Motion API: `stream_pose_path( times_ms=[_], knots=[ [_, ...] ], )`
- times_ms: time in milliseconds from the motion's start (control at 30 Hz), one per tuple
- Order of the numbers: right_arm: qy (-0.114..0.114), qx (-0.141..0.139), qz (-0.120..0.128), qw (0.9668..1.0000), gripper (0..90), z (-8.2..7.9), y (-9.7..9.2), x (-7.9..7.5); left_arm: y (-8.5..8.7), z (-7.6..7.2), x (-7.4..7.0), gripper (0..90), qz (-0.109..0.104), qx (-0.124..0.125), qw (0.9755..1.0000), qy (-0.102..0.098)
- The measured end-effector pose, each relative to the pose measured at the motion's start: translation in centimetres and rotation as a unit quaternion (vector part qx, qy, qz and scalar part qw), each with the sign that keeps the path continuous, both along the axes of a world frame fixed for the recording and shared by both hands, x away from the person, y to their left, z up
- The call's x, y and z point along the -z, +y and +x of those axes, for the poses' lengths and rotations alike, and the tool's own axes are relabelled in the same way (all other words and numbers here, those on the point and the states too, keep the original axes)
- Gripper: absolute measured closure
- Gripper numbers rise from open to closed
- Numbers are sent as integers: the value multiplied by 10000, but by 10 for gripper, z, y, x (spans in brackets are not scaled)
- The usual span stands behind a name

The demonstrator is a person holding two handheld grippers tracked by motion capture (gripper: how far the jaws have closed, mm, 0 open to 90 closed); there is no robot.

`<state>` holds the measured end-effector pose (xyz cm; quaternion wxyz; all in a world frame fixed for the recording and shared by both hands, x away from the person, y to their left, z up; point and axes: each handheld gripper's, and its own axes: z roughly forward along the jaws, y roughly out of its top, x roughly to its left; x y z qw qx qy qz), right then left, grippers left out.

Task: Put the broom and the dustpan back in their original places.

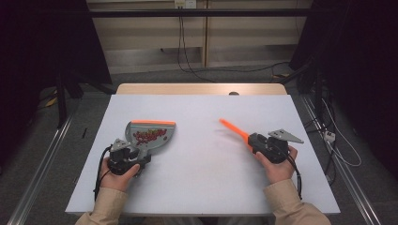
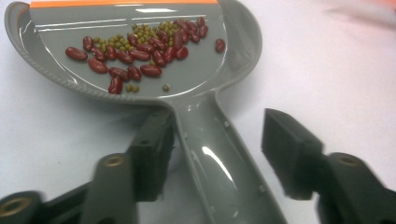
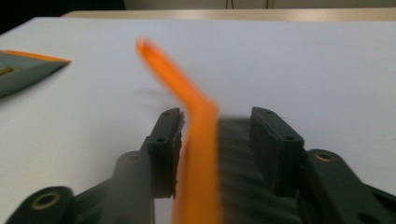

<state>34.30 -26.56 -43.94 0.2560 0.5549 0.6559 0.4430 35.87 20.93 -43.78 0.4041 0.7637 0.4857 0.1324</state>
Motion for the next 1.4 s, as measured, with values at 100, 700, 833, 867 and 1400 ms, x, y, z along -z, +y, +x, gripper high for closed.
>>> stream_pose_path(
  times_ms=[100, 700, 833, 867, 1400],
  knots=[
    [-86, -174, -13, 9998, 422, -2, 3, -2, 1, -1, -3, 293, -64, -9, 10000, -44],
    [-120, -643, 75, 9978, 225, -26, -15, 0, 4, -11, -15, 97, -548, 561, 9942, -733],
    [-101, -678, 106, 9976, 221, -33, -18, 0, 6, -15, -16, 93, -634, 637, 9923, -856],
    [-107, -700, 102, 9974, 221, -35, -18, 0, 7, -16, -16, 92, -634, 687, 9916, -893],
    [-22, -945, -23, 9955, 212, -58, -25, 8, 18, -27, -12, 82, -712, 805, 9896, -952]
  ],
)
